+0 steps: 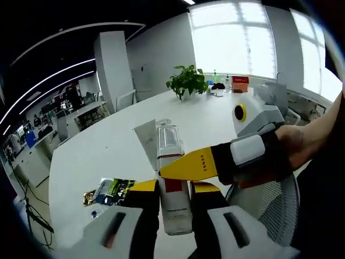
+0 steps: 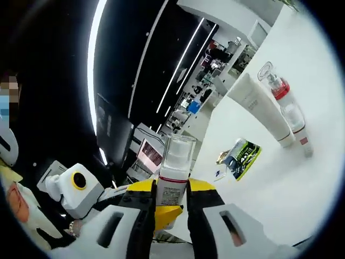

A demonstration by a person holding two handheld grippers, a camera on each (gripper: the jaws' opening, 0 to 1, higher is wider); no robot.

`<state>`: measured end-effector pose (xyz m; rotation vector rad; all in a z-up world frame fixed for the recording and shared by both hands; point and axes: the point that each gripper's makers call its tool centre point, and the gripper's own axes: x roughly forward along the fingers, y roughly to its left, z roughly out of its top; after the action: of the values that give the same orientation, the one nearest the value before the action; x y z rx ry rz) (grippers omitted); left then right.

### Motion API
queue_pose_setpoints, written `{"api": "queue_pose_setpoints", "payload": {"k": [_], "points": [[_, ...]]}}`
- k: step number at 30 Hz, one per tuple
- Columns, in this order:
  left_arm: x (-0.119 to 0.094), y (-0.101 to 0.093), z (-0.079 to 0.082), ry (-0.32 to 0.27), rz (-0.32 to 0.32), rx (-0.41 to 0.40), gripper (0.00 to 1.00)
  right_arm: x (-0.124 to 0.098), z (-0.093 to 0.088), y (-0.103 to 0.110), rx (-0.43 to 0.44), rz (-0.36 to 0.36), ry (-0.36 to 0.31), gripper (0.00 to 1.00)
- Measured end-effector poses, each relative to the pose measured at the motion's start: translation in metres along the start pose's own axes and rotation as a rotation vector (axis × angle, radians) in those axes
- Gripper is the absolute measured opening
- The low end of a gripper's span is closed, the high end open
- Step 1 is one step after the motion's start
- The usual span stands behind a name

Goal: Arrange the skincare products in the storage area until every visible bottle or jar stands upright without overlapping.

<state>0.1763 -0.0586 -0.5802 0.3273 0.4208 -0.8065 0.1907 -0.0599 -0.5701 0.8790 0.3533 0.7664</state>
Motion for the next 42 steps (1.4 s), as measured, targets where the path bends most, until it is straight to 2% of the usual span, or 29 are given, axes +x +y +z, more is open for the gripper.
{"api": "queue_pose_setpoints", "payload": {"k": [4, 5, 6, 7, 10, 12, 16, 18, 19, 20, 22, 24, 28, 31, 33, 35, 37, 42], "points": [[0.002, -0.003, -0.005, 0.005, -0.027, 0.022, 0.20, -0.001, -0.004, -0.004, 0.008, -0.018, 0.019, 0.20], [0.001, -0.001, -0.006, -0.002, -0.024, 0.003, 0.22, -0.001, -0.005, -0.004, 0.002, -0.014, 0.022, 0.19], [0.001, -0.003, -0.003, -0.028, -0.046, -0.021, 0.24, -0.002, -0.007, -0.004, -0.041, -0.008, 0.036, 0.19], [0.001, -0.004, -0.004, -0.026, -0.064, -0.038, 0.29, -0.003, -0.008, -0.005, -0.052, -0.017, 0.047, 0.19], [0.000, -0.006, -0.007, -0.024, -0.087, -0.068, 0.39, -0.005, -0.007, -0.008, -0.063, -0.015, 0.048, 0.19], [-0.003, -0.007, -0.010, -0.018, -0.117, -0.062, 0.41, -0.007, -0.007, -0.010, -0.061, -0.017, 0.048, 0.19], [-0.012, -0.011, -0.011, -0.010, -0.248, -0.123, 0.45, -0.012, -0.011, -0.008, -0.140, 0.012, 0.090, 0.19], [-0.018, -0.013, -0.009, -0.019, -0.327, -0.124, 0.51, -0.016, -0.015, -0.007, -0.217, 0.037, 0.137, 0.19], [-0.021, -0.012, -0.005, -0.036, -0.352, -0.147, 0.54, -0.019, -0.021, -0.004, -0.251, 0.066, 0.181, 0.19], [-0.026, -0.017, 0.000, -0.039, -0.410, -0.161, 0.55, -0.020, -0.023, -0.003, -0.281, 0.078, 0.202, 0.19], [-0.032, -0.016, 0.005, -0.056, -0.464, -0.195, 0.52, -0.023, -0.028, 0.005, -0.361, 0.133, 0.261, 0.19], [-0.038, -0.013, 0.010, -0.072, -0.512, -0.195, 0.50, -0.025, -0.030, 0.011, -0.433, 0.171, 0.306, 0.19], [-0.047, -0.012, 0.020, -0.105, -0.579, -0.201, 0.47, -0.028, -0.030, 0.037, -0.453, 0.318, 0.348, 0.19], [-0.050, -0.016, 0.024, -0.091, -0.621, -0.151, 0.41, -0.029, -0.034, 0.045, -0.494, 0.387, 0.407, 0.19], [-0.050, -0.016, 0.022, -0.062, -0.643, -0.103, 0.38, -0.028, -0.036, 0.046, -0.542, 0.405, 0.447, 0.19], [-0.050, -0.021, 0.022, -0.029, -0.676, -0.048, 0.38, -0.027, -0.040, 0.047, -0.591, 0.438, 0.496, 0.19], [-0.049, -0.024, 0.024, -0.015, -0.693, 0.002, 0.38, -0.024, -0.041, 0.049, -0.640, 0.451, 0.517, 0.19], [-0.046, -0.029, 0.031, -0.022, -0.712, 0.049, 0.36, -0.020, -0.039, 0.049, -0.682, 0.468, 0.533, 0.19]]}}
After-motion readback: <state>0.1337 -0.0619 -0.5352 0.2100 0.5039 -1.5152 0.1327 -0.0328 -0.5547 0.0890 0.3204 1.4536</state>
